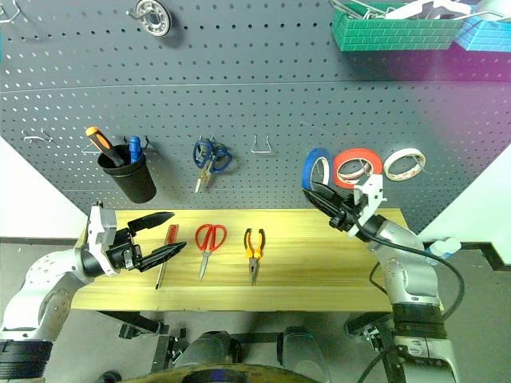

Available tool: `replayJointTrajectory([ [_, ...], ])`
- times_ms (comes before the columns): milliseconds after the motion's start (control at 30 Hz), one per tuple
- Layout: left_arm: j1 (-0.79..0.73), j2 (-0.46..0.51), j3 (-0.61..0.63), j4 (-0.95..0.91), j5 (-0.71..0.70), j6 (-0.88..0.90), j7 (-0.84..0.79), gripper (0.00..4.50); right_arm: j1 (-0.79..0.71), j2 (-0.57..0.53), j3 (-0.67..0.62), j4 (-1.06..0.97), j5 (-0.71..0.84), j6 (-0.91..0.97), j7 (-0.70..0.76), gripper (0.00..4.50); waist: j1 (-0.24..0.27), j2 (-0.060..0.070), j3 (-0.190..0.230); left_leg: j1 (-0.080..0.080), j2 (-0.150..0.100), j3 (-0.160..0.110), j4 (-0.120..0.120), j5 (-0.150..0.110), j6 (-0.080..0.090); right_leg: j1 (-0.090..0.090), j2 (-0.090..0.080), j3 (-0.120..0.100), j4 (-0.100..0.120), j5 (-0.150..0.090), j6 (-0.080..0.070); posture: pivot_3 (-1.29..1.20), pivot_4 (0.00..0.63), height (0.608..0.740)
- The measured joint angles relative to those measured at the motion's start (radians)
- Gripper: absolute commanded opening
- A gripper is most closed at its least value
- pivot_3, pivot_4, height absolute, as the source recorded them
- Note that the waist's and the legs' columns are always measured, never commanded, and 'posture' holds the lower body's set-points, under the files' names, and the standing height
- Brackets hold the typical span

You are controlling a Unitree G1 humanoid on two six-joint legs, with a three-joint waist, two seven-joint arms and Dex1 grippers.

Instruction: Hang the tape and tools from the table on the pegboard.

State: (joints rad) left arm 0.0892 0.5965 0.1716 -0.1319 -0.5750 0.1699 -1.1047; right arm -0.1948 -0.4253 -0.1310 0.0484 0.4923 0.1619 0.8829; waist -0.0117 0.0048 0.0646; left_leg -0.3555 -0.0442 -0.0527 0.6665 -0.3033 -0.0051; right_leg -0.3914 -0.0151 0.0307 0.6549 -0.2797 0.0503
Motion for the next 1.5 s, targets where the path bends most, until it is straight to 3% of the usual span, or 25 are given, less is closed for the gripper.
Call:
replayJointTrajectory([
  [333,0.026,0.0,0.001,-0.04,-0.002,0.01,0.019,4.5,-0.063,0.034,0.043,0.048,-0.139,-0.058,-0.126,0.66,0.001,0.0,0.0,0.0,0.0,0.0,0.0,0.0,0.0,0.0,0.0,0.0,0.0,0.0,0.0,0.0,0.0,0.734],
  [700,0.028,0.002,0.003,-0.041,-0.003,0.019,0.023,4.5,-0.064,0.044,0.057,0.089,-0.172,-0.06,-0.129,4.36,0.001,0.0,0.0,0.0,0.0,0.0,0.0,0.0,0.0,0.0,0.0,0.0,0.001,0.0,0.0,0.0,0.0,0.734],
  [1133,0.038,0.003,0.006,-0.06,-0.004,0.022,0.023,4.5,0.025,0.024,0.093,-0.021,-0.054,0.079,0.029,4.44,0.0,-0.001,-0.001,0.001,0.0,0.0,0.0,0.0,0.0,0.0,0.0,0.0,0.001,0.0,0.0,0.0,0.0,0.734],
  [1500,0.08,0.009,0.04,-0.063,-0.004,0.021,0.027,4.5,0.006,0.055,0.162,-0.027,-0.126,0.156,-0.092,4.44,0.004,-0.002,-0.001,0.0,0.0,0.0,0.0,0.0,0.0,0.0,0.0,0.0,0.001,0.0,0.0,0.02,0.004,0.734],
])
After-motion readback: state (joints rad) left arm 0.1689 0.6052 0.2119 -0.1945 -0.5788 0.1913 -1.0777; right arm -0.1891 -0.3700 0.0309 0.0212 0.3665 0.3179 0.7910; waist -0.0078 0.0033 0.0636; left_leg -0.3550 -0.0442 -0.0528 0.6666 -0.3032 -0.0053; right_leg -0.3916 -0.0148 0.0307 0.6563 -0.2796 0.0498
